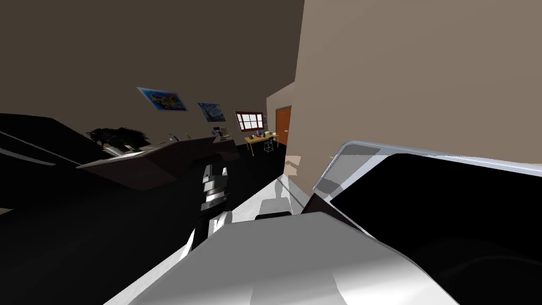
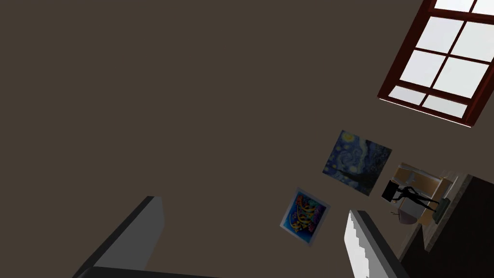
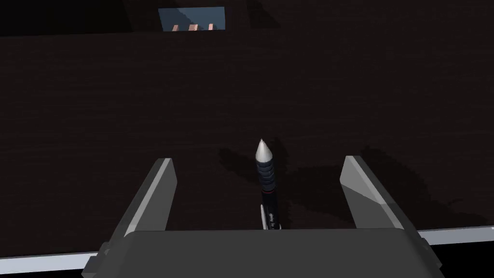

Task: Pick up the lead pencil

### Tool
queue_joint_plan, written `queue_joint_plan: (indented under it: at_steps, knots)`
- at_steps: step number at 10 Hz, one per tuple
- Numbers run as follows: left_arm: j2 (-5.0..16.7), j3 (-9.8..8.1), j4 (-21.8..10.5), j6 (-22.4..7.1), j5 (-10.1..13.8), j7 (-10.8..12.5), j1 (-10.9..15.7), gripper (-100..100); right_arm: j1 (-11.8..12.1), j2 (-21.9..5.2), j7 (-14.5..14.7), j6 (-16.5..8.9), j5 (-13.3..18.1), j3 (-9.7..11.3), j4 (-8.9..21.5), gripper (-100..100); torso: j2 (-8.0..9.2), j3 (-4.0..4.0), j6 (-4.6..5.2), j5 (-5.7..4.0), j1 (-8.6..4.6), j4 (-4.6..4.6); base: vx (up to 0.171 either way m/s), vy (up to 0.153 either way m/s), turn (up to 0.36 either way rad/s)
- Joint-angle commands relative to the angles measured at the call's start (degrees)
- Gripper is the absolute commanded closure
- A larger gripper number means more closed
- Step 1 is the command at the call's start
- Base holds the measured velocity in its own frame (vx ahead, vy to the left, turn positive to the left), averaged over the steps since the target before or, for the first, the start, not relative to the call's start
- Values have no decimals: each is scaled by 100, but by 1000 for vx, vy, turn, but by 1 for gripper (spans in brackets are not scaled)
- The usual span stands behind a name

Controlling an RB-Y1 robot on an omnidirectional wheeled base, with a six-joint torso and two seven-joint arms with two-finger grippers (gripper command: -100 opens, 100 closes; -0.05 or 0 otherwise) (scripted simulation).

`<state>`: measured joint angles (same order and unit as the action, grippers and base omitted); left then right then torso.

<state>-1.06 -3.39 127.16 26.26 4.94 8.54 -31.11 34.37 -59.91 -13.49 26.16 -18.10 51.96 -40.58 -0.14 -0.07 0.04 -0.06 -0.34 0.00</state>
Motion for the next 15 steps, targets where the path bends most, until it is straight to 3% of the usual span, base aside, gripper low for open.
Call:
queue_joint_plan:
  at_steps: [1, 3, 4, 5, 6, 9, 10, 11, 15]
  knots:
    - [0, 0, 0, 0, 0, 0, 0, 0, -155, -23, -63, -58, 11, 249, 230, -100, 0, 0, 0, 0, 0, 0, 40, -126, 372]
    - [1, -1, 0, 0, 0, 0, -1, 0, -312, 21, -126, -82, 44, 440, 404, -100, -7, -4, 1, -5, -21, -2, 4, -107, 278]
    - [0, 0, 0, 0, 0, 0, 0, 0, -244, -5, -91, -79, 26, 357, 317, -100, 12, 6, 6, -2, 4, 2, -18, -9, 60]
    - [-1, 0, 0, 0, 0, 0, -1, 0, -251, -8, -94, -87, 26, 364, 320, 0, 14, 8, 12, 4, 28, 3, 0, 0, 0]
    - [-1, 0, 0, 0, 0, 0, -1, 0, -302, 183, -44, -175, 107, 286, 407, -100, 11, 6, 12, 6, 36, 2, -11, -7, 38]
    - [-1, 0, 0, 0, 0, 0, -1, 0, -379, 469, 31, -309, 228, 170, 538, -100, 14, 8, 11, 6, 36, 3, -13, -8, 41]
    - [-1, 0, 0, 0, 0, 0, -1, 0, -356, 433, 30, -265, 200, 186, 540, -100, 15, 8, 11, 6, 36, 3, -4, -2, 13]
    - [-1, 0, 0, 0, 0, 0, -1, 0, -358, 446, 38, -267, 205, 181, 551, 100, 12, 7, 12, 7, 38, 2, 0, 0, 0]
    - [-1, 0, 0, 0, 0, 0, -1, 0, -360, 441, 2, -279, 178, 156, 560, 100, 7, 1, -5, -18, 10, -5, 2, 3, -1]
